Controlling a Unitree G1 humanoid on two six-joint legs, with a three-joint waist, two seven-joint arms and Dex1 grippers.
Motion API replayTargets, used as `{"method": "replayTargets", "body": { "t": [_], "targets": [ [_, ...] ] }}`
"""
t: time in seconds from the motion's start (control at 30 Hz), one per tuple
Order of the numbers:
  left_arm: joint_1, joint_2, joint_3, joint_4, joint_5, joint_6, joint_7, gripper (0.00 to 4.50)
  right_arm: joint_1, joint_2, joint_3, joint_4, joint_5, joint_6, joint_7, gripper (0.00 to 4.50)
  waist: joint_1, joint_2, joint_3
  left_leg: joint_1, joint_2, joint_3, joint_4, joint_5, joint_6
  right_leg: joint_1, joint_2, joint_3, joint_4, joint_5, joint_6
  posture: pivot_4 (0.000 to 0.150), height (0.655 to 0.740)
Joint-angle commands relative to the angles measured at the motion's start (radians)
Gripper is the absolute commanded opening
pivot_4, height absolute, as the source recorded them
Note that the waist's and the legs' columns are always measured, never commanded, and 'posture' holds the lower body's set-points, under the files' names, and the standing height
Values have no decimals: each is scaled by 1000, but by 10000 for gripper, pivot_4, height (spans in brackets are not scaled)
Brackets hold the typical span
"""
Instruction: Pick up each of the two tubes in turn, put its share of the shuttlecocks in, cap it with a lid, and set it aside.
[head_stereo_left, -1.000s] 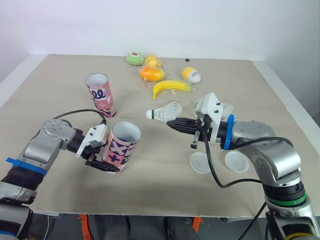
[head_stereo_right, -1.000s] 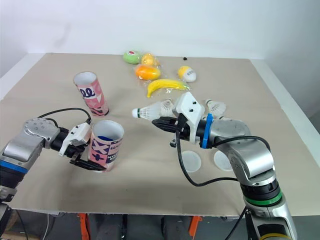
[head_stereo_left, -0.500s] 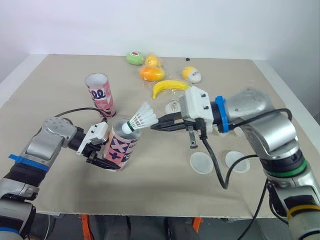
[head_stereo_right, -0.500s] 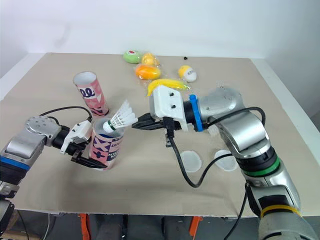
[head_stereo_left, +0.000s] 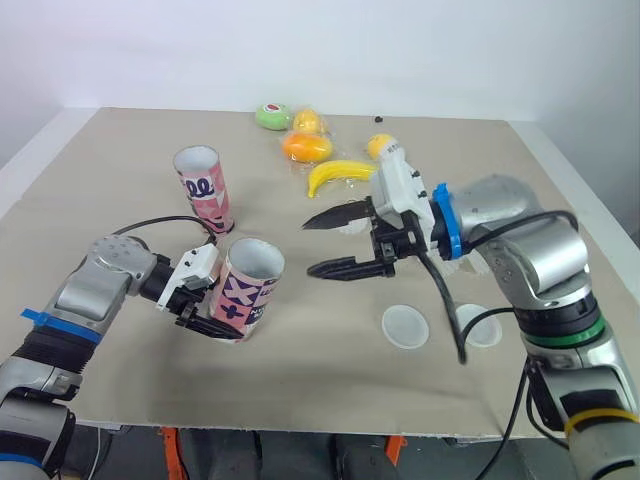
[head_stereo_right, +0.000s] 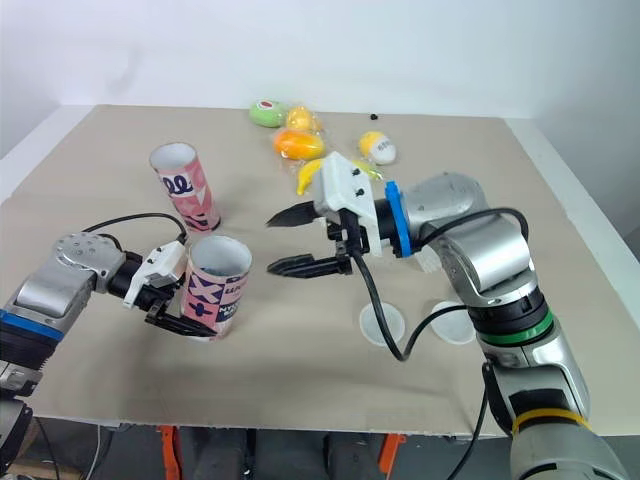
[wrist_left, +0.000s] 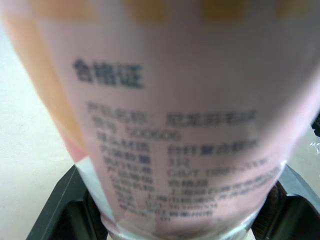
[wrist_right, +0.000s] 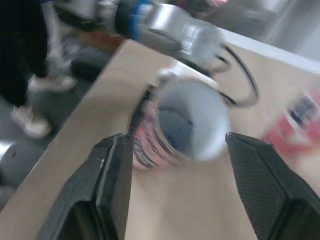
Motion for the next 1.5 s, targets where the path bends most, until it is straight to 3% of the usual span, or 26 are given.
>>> {"method": "replayTargets", "body": {
  "t": [0.03,0.17,0.4,0.6,1.07,1.2,1.33,1.5],
  "targets": [
    [3,1,24,-22,1,0,0,29117,62,64,-59,108,-95,9,-233,33157,0,0,0,0,0,0,0,0,0,0,0,0,0,0,0,1500,7400],
    [5,3,19,-23,0,0,0,29117,82,174,-77,279,-188,24,-472,33157,-3,0,0,1,0,0,1,0,0,0,0,0,2,0,0,1500,7400],
    [-19,-4,10,-10,-1,1,0,29117,3,303,-81,554,-284,-48,-640,33157,-3,0,0,0,-1,0,0,0,-1,0,1,1,2,0,-1,1500,7400],
    [-11,-6,17,-21,0,7,0,29117,-60,332,-80,677,-328,-107,-667,33157,-4,0,0,0,-1,0,-1,0,-1,-1,1,1,2,0,-1,1500,7400],
    [13,-8,32,-42,-1,18,9,29117,-117,339,-71,764,-412,-155,-709,33157,-4,0,0,0,-1,0,-1,0,-1,-1,1,1,2,0,-1,1500,7400],
    [17,-7,34,-46,1,17,9,29117,-125,346,-78,775,-429,-175,-728,20887,-5,0,0,0,-1,0,-1,0,-1,-1,1,1,2,0,-1,1500,7400],
    [19,-7,34,-48,2,17,9,29117,-118,350,-81,742,-427,-170,-717,1996,-5,0,0,0,-1,0,-1,0,-1,-1,1,1,2,0,-1,1500,7400],
    [22,-6,35,-51,2,17,8,29117,-98,357,-113,649,-373,-153,-678,897,-4,1,0,0,-1,0,-1,0,-1,-1,1,1,2,0,-1,1500,7400]
  ]
}}
